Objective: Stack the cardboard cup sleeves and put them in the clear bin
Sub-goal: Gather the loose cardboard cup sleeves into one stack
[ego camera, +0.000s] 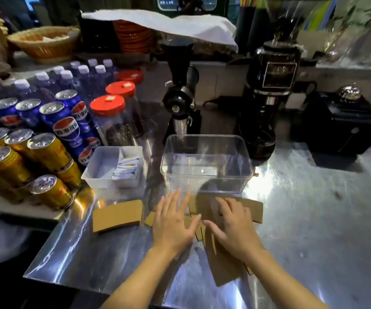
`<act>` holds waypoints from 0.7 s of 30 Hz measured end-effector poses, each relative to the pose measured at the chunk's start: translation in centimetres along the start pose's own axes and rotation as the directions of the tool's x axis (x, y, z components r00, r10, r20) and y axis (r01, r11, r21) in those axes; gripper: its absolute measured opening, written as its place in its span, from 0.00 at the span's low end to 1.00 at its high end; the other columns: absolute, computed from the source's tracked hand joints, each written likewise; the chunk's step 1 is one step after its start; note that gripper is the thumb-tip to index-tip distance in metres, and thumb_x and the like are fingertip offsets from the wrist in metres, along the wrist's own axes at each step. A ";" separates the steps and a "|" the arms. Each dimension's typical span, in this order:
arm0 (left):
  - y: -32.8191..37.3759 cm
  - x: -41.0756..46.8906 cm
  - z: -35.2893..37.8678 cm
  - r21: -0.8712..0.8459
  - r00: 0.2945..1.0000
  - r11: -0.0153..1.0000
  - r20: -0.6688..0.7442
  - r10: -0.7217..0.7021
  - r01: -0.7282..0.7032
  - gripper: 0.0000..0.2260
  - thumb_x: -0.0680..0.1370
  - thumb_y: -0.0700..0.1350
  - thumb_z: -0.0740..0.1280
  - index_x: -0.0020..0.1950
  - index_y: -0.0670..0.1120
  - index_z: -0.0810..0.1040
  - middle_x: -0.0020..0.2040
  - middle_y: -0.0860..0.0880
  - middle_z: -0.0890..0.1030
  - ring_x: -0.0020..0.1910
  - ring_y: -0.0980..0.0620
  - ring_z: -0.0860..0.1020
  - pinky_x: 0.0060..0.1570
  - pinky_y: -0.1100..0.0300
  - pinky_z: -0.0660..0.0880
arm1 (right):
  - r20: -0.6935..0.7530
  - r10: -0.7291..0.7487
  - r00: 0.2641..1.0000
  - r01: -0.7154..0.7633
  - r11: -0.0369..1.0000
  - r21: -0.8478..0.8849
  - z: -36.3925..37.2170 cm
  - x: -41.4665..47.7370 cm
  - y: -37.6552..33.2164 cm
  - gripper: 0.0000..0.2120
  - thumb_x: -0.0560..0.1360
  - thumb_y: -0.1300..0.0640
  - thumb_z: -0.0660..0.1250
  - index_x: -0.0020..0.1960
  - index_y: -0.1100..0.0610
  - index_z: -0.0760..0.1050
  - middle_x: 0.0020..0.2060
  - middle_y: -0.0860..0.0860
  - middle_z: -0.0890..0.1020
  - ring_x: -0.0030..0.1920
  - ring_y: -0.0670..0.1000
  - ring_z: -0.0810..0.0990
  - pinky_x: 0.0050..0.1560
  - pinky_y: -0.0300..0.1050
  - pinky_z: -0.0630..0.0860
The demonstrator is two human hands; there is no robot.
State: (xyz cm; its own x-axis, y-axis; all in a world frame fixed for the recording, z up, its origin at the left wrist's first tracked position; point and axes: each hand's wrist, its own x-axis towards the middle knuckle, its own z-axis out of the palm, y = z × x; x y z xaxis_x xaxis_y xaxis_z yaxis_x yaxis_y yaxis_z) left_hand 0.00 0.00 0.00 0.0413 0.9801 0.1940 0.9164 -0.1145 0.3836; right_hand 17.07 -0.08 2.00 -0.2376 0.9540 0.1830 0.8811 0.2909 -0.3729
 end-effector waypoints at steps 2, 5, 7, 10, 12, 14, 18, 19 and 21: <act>-0.2 -0.6 0.7 0.040 0.999 0.999 0.048 0.001 -0.003 0.30 0.73 0.64 0.51 0.73 0.55 0.57 0.76 0.49 0.61 0.75 0.52 0.55 0.73 0.55 0.41 | 0.130 0.096 0.987 -0.090 0.995 -0.048 0.4 -0.3 0.4 0.27 0.69 0.35 0.61 0.57 0.54 0.69 0.51 0.53 0.76 0.52 0.57 0.75 0.49 0.51 0.70; -0.8 -1.5 1.6 0.066 0.997 0.998 0.077 -0.019 0.014 0.30 0.73 0.65 0.50 0.72 0.54 0.60 0.75 0.48 0.63 0.74 0.51 0.57 0.73 0.54 0.43 | 0.306 0.181 0.934 -0.159 0.983 -0.096 0.7 -0.6 0.9 0.31 0.62 0.31 0.64 0.54 0.53 0.67 0.51 0.53 0.74 0.53 0.57 0.75 0.50 0.52 0.71; -1.2 -1.7 2.0 0.071 0.997 0.997 0.074 -0.008 0.003 0.29 0.73 0.64 0.52 0.71 0.52 0.64 0.72 0.47 0.67 0.73 0.49 0.61 0.73 0.53 0.47 | 0.380 0.170 0.909 -0.148 0.985 -0.087 0.7 -0.4 1.2 0.36 0.58 0.31 0.69 0.57 0.52 0.66 0.53 0.53 0.72 0.54 0.57 0.73 0.51 0.50 0.69; -1.5 -2.0 2.3 0.090 0.998 0.996 0.060 0.011 -0.016 0.27 0.74 0.62 0.54 0.69 0.50 0.67 0.71 0.46 0.70 0.71 0.47 0.63 0.73 0.53 0.50 | 0.456 0.155 0.877 -0.153 0.987 -0.040 0.6 0.1 1.5 0.40 0.54 0.35 0.75 0.58 0.53 0.65 0.54 0.54 0.70 0.55 0.57 0.72 0.48 0.48 0.65; -1.6 -2.0 2.5 0.091 0.999 0.996 0.050 0.015 -0.020 0.27 0.74 0.61 0.54 0.68 0.50 0.68 0.70 0.45 0.70 0.71 0.47 0.64 0.72 0.52 0.51 | 0.477 0.158 0.864 -0.149 0.987 -0.058 0.7 0.4 1.6 0.40 0.53 0.36 0.76 0.56 0.54 0.66 0.54 0.54 0.70 0.55 0.57 0.71 0.48 0.48 0.64; -1.6 -2.0 2.6 0.097 0.999 0.995 0.049 0.021 -0.025 0.26 0.74 0.61 0.54 0.68 0.50 0.68 0.70 0.44 0.70 0.71 0.46 0.64 0.72 0.51 0.52 | 0.481 0.166 0.861 -0.154 0.986 -0.066 0.8 0.6 1.7 0.40 0.52 0.37 0.77 0.55 0.55 0.66 0.53 0.54 0.70 0.55 0.58 0.71 0.49 0.48 0.65; -1.7 -2.1 2.6 0.102 0.997 0.994 0.072 0.018 -0.025 0.27 0.75 0.61 0.52 0.70 0.51 0.66 0.72 0.45 0.68 0.72 0.47 0.62 0.73 0.51 0.50 | 0.466 0.152 0.872 -0.225 0.969 0.105 0.7 0.6 2.0 0.31 0.55 0.42 0.78 0.46 0.54 0.64 0.42 0.48 0.73 0.44 0.53 0.74 0.40 0.46 0.67; -1.7 -2.1 2.5 0.101 0.997 0.995 0.082 0.015 -0.023 0.27 0.75 0.62 0.52 0.70 0.51 0.65 0.72 0.45 0.67 0.73 0.47 0.61 0.73 0.52 0.48 | 0.465 0.150 0.872 -0.250 0.955 0.160 0.4 0.7 2.0 0.28 0.58 0.44 0.77 0.45 0.53 0.63 0.39 0.46 0.73 0.41 0.51 0.73 0.37 0.46 0.68; -1.7 -2.1 2.4 0.077 0.996 0.997 0.090 0.008 -0.015 0.27 0.75 0.62 0.52 0.70 0.51 0.65 0.73 0.46 0.66 0.73 0.48 0.59 0.73 0.53 0.46 | 0.447 0.140 0.884 -0.278 0.924 0.261 -0.2 1.0 2.2 0.23 0.62 0.47 0.76 0.43 0.53 0.63 0.35 0.45 0.72 0.36 0.47 0.71 0.34 0.43 0.67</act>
State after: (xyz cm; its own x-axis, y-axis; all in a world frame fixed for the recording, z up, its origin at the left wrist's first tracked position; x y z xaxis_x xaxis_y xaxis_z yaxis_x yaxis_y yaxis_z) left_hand -0.68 -1.44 -3.23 0.0845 0.9898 0.1146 0.9435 -0.1164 0.3102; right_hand 18.81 1.49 1.53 -0.2692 0.9163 -0.2966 0.7738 0.0224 -0.6330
